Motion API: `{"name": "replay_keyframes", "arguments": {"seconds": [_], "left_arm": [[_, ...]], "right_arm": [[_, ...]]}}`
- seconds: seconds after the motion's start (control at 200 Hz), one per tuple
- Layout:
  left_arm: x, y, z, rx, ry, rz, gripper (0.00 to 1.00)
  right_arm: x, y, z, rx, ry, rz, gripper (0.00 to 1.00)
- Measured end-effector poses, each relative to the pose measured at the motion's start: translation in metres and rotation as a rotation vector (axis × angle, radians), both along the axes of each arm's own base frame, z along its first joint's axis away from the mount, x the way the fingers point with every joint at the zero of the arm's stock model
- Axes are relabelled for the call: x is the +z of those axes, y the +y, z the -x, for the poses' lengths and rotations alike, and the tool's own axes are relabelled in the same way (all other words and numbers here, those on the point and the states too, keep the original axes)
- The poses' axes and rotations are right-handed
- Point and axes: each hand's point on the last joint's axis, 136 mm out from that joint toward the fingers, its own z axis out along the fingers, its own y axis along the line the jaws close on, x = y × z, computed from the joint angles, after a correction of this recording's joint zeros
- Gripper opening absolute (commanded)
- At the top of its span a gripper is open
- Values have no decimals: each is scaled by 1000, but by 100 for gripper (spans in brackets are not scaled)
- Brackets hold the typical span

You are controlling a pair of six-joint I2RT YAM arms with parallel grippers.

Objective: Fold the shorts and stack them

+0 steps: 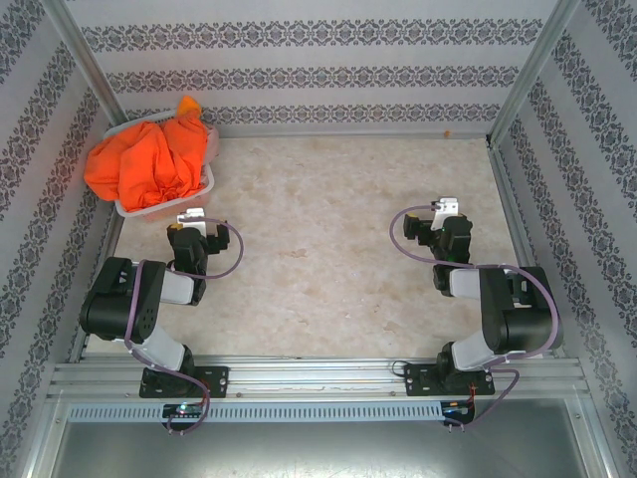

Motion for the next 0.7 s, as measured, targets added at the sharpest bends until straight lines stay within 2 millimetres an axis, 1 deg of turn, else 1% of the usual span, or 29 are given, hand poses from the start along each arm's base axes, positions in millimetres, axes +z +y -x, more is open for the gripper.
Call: {"name": "replay_keyframes", "arguments": {"seconds": [0.22,0.265,0.295,0.325,0.37,0.375,0.395,0.41,0.45,0.49,0.52,0.565,0.609,0.669,0.699], "left_arm": [[2,0,0,-3,-4,1,100],[7,0,3,-5,-11,2,100],[15,0,7,-5,-23,2,100],[27,0,11,-3,-42,2,100],[51,2,17,4,-87,4,100],[56,2,18,6,-97,7,100],[65,2,20,8,-109,9,100],[79,3,23,15,-135,14,100],[105,5,27,27,-176,30,100],[137,6,31,39,-219,51,100],[163,7,35,46,-255,68,100],[199,8,41,55,-307,94,100],[232,10,48,67,-350,118,100],[266,13,53,80,-372,144,100],[278,14,53,88,-368,154,100]], "right_arm": [[3,4,1,22,-4,-7,98],[9,7,4,29,-3,-4,98],[16,9,8,34,-5,-3,98],[30,12,13,41,-29,-3,98],[56,15,19,48,-85,-6,98],[61,15,20,50,-98,-8,98],[73,17,24,53,-129,-11,98],[86,17,27,54,-162,-15,98],[111,19,36,57,-225,-30,98],[132,20,46,61,-276,-45,98],[142,21,53,65,-301,-62,98],[151,22,62,73,-316,-85,98],[152,25,68,83,-309,-109,98],[147,29,73,100,-277,-148,98],[143,32,75,111,-254,-166,98]]}}
